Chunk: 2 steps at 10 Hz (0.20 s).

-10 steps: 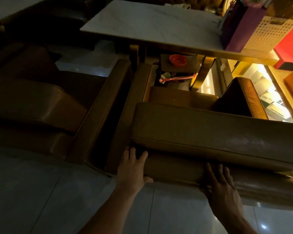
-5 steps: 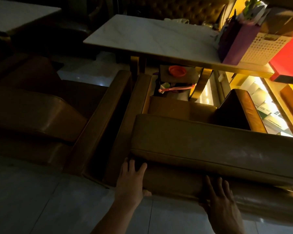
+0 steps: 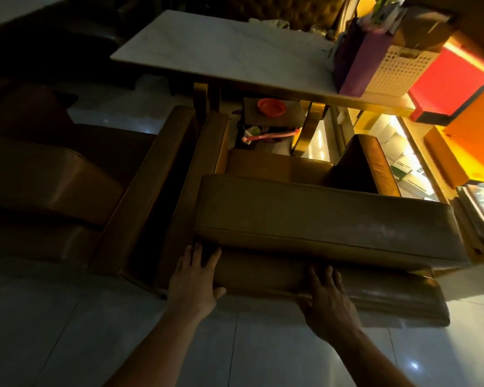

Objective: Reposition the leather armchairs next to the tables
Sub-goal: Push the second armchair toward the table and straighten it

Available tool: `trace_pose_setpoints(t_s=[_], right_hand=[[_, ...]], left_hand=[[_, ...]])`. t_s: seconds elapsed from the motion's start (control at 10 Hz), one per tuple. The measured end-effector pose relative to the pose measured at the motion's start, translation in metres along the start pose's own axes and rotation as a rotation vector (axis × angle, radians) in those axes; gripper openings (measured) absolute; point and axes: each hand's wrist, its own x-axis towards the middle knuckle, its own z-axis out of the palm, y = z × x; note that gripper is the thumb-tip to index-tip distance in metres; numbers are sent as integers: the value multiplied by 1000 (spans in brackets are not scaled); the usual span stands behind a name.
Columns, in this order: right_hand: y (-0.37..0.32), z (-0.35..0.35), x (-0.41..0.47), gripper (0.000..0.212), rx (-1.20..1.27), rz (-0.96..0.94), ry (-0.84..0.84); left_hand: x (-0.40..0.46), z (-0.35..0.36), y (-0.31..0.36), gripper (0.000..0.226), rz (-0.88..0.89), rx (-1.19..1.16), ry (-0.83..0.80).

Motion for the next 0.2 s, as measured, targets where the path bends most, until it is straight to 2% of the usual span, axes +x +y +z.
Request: trace_pose_setpoints(t_s=[0.2], right_hand=[[-7,-14,-22,76,42,-73,55]], left_hand=[[-19,-27,11,75,49,7,-5]])
